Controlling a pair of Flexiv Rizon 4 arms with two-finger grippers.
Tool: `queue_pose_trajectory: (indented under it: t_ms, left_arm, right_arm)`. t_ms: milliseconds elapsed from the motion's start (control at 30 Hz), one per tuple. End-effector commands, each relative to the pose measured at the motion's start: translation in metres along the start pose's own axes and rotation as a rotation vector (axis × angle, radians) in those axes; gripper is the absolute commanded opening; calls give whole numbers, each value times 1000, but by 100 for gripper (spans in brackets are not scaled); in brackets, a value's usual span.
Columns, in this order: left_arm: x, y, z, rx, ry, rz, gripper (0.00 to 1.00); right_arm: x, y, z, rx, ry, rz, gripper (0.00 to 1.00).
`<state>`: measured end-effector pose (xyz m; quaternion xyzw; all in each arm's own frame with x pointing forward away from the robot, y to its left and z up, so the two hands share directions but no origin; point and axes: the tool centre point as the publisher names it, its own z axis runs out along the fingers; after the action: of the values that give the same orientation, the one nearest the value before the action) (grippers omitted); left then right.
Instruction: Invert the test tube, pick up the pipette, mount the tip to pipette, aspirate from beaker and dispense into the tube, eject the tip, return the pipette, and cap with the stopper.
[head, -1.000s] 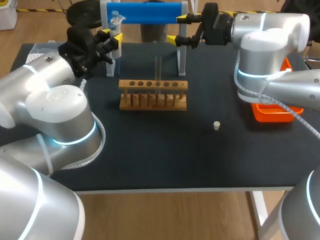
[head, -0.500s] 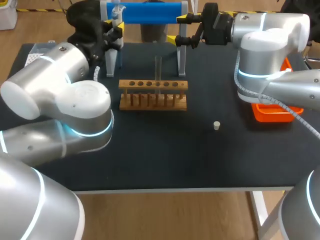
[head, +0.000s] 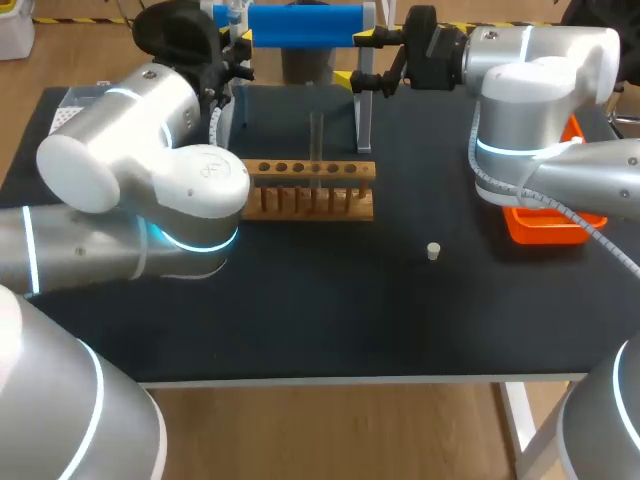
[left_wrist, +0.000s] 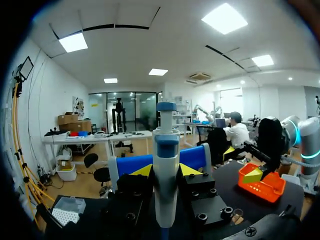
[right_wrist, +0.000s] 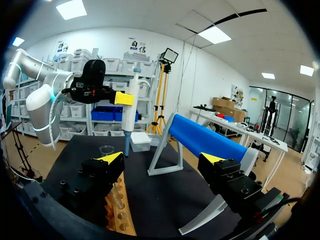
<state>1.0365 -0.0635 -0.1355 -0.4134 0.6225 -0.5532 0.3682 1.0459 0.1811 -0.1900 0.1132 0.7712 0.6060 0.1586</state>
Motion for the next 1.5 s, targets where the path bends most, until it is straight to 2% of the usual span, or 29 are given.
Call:
queue_pose_trajectory:
  t_ms: [33, 667, 1500]
  left_arm:
    - [-1, -5, 12, -88, -130, -7, 0]
    - [-31, 6, 55, -210, -222, -52, 0]
    - [-49, 18, 88, -325, -242, -84, 0]
  right_arm:
    - [0, 0, -1, 1, 1, 0, 100]
    - [0, 0, -1, 1, 1, 0, 100]
    - [0, 0, -1, 1, 1, 0, 100]
